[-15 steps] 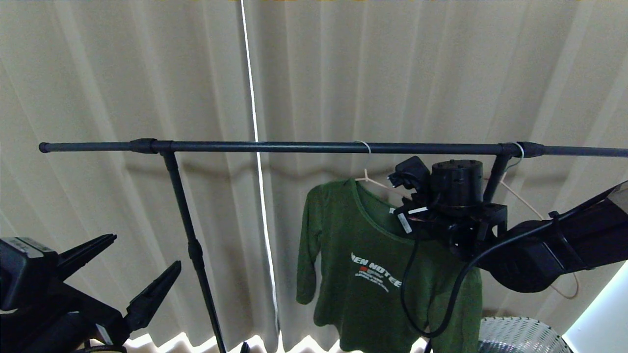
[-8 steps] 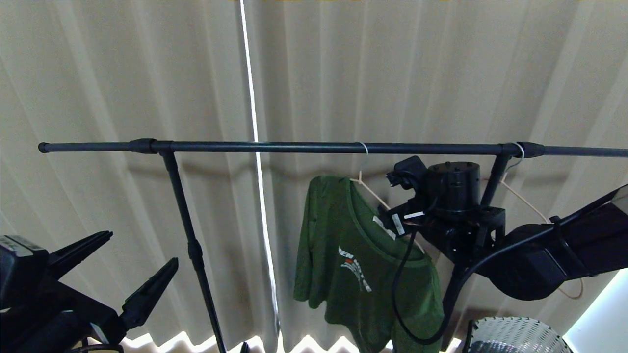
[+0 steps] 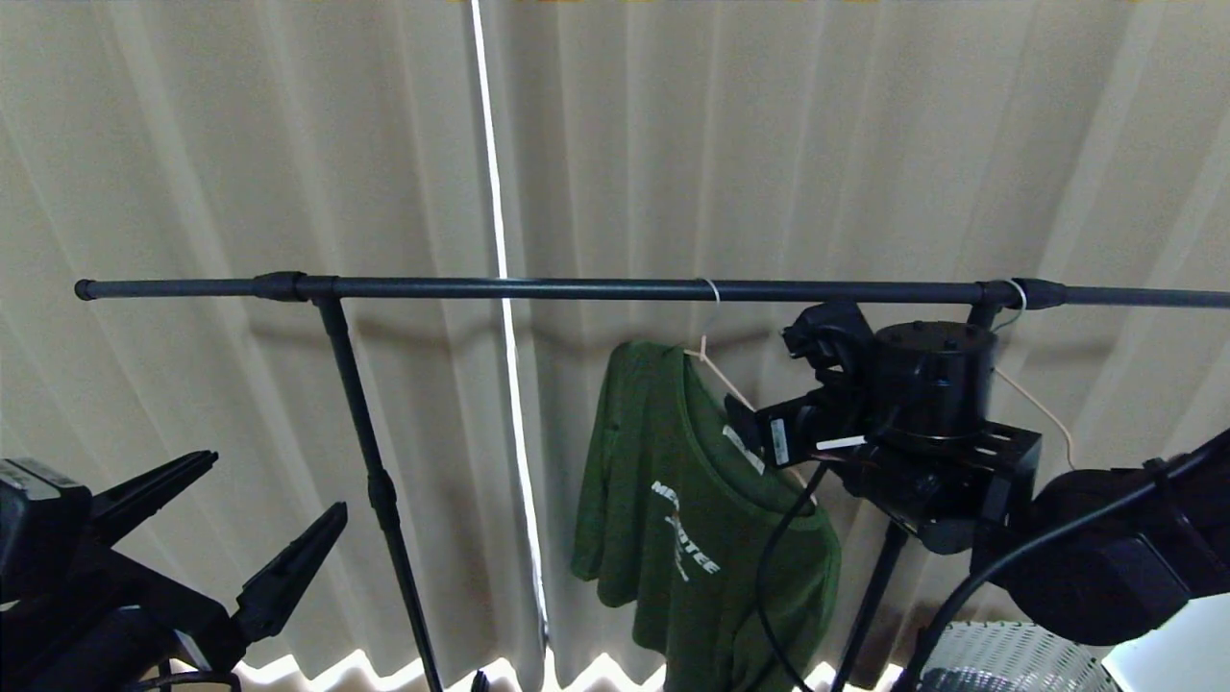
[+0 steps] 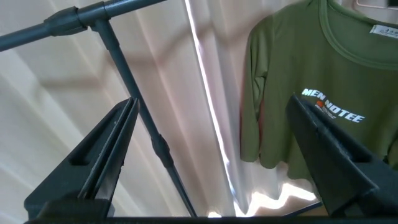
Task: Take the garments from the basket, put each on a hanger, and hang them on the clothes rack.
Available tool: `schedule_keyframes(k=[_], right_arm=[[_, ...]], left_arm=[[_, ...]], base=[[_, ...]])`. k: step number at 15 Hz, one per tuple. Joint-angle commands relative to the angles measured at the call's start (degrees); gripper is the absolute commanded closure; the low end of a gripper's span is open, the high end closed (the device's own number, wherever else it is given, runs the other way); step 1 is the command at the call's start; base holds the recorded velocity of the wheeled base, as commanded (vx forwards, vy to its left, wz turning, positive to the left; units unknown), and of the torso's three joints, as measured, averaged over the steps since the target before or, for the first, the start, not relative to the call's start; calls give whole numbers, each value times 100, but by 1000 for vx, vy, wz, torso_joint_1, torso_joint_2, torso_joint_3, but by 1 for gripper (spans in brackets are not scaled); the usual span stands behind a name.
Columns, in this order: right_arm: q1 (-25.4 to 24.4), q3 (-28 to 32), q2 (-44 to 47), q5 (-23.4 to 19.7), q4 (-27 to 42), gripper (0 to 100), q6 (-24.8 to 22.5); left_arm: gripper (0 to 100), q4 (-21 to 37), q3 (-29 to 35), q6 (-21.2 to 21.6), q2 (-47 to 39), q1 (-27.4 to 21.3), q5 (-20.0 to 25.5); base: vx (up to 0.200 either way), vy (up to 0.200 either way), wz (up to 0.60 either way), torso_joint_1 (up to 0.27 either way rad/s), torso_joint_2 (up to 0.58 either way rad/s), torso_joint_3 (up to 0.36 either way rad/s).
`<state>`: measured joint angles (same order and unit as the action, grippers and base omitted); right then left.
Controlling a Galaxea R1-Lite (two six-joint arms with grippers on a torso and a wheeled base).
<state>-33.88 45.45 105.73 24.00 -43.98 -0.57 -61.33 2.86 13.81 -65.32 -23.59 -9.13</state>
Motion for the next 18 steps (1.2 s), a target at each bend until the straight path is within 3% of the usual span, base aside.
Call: schedule_keyframes(k=[1, 3, 5, 7, 8, 10, 12, 13, 15, 16, 17, 18], right_arm=[[-101, -844, -949, -1, -242, 0, -4], [-58, -1785, -2091, 17, -392, 0, -13], [206, -2356, -2944, 8, -286, 0, -48], [857, -3121, -3858, -1, -75, 0, -259], [1243, -3578, -4465, -1, 276, 0, -285], [1542, -3938, -5168, -18, 795, 0, -268], [1762, -4290, -6082, -10, 1718, 0, -242], [1832, -4413, -6679, -10, 2359, 0, -215], [1841, -4386, -7620, -10, 3528, 0, -189], [1841, -4378, -7848, -10, 3809, 0, -189], [1938, -4369, -8481, 43, 4513, 0, -189], [2140, -4307, -8736, 34, 4768, 0, -189]], left_arm=[[0, -2, -32, -1, -16, 3, -10], [0, -2, -32, -28, -25, 12, -27], [0, -2, -40, -36, 10, 197, -63], [0, 7, -225, -45, 72, 838, -98], [0, 33, -286, -54, 177, 1541, -98], [0, 341, -286, -133, 564, 2376, -115], [0, 1369, -286, -300, 1381, 3176, -106], [0, 2433, -286, -467, 2137, 3422, -54], [0, 3989, -260, -511, 3333, 3431, -45], [0, 4402, -190, -520, 3614, 3422, -27], [0, 5395, -23, -520, 4387, 3414, 201], [0, 5764, -14, -520, 4739, 3414, 412]], base=[[0, 0, 0, 0, 0, 0], [0, 0, 0, 0, 0, 0], [0, 0, 0, 0, 0, 0], [0, 0, 0, 0, 0, 0], [0, 0, 0, 0, 0, 0], [0, 0, 0, 0, 0, 0], [0, 0, 0, 0, 0, 0], [0, 0, 0, 0, 0, 0], [0, 0, 0, 0, 0, 0], [0, 0, 0, 0, 0, 0], [0, 0, 0, 0, 0, 0], [0, 0, 0, 0, 0, 0]])
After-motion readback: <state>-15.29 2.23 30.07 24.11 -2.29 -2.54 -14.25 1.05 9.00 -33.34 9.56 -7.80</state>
